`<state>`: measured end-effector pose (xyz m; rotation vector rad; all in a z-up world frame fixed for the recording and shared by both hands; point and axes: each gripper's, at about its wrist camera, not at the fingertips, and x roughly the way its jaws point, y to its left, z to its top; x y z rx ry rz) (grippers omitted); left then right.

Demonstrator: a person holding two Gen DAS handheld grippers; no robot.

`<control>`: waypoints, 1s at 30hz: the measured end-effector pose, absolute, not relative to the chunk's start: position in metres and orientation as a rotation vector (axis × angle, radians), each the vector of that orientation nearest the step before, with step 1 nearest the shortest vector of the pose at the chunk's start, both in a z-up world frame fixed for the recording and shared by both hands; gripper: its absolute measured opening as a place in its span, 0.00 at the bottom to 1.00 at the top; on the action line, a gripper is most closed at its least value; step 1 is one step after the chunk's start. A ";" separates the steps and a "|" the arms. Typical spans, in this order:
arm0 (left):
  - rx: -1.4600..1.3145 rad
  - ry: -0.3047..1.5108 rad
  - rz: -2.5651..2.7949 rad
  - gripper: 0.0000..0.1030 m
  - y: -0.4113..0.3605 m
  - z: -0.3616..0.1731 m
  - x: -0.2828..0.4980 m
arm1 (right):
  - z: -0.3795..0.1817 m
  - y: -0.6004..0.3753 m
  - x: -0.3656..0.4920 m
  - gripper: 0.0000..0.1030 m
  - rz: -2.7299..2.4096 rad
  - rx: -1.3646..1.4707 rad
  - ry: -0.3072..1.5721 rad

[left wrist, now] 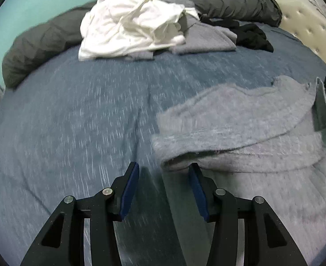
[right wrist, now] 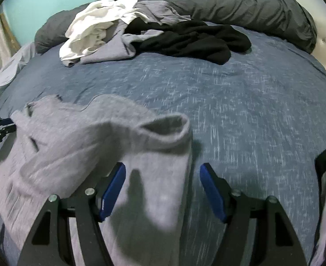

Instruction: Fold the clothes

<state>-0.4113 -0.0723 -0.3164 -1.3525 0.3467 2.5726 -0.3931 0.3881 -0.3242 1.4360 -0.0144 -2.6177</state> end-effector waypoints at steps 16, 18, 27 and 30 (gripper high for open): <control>-1.382 -0.037 2.561 0.55 -0.091 -0.321 -0.451 | -0.330 0.407 -0.424 0.44 -2.673 1.401 -0.237; -1.381 -0.033 2.558 0.55 -0.090 -0.325 -0.449 | -0.332 0.406 -0.423 0.44 -2.661 1.409 -0.218; -1.336 0.044 2.551 0.15 -0.077 -0.321 -0.441 | -0.333 0.398 -0.424 0.21 -2.684 1.410 -0.118; -1.306 0.003 2.581 0.08 -0.085 -0.312 -0.436 | -0.329 0.397 -0.420 0.13 -2.703 1.376 -0.085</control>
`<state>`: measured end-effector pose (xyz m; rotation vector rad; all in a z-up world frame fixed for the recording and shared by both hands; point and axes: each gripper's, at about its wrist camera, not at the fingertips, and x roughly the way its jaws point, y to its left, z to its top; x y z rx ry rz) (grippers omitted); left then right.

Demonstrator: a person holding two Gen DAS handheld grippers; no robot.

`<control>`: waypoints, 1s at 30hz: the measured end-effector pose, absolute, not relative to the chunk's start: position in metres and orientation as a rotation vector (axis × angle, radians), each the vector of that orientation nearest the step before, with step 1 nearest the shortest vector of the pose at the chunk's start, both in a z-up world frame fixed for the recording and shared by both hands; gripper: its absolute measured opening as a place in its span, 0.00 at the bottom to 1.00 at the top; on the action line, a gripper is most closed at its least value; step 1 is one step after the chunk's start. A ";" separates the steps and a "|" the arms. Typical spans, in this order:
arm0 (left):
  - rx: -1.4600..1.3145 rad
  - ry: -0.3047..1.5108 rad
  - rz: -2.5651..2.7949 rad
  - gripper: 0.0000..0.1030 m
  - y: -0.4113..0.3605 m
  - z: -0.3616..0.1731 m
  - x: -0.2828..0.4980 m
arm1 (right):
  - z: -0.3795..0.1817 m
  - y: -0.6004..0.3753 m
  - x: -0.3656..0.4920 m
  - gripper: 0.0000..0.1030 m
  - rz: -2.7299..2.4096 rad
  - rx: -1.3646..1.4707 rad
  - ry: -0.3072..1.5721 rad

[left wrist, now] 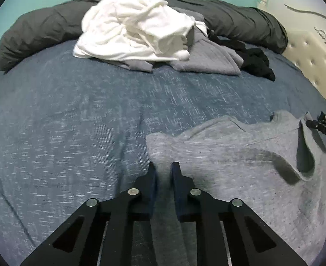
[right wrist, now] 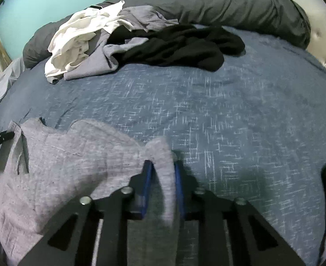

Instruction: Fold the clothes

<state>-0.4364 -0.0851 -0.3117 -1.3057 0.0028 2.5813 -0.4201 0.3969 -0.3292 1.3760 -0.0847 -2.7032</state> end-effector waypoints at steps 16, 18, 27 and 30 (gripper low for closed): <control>-1.367 -0.147 2.604 0.03 -0.106 -0.314 -0.435 | -0.302 0.414 -0.413 0.11 -2.795 1.298 -0.167; -1.371 -0.131 2.604 0.03 -0.105 -0.316 -0.435 | -0.296 0.411 -0.412 0.27 -2.782 1.265 -0.154; -1.382 -0.095 2.600 0.03 -0.103 -0.320 -0.436 | -0.332 0.391 -0.426 0.33 -2.637 1.480 -0.030; -1.381 -0.091 2.600 0.03 -0.103 -0.320 -0.436 | -0.342 0.386 -0.427 0.31 -2.642 1.507 0.044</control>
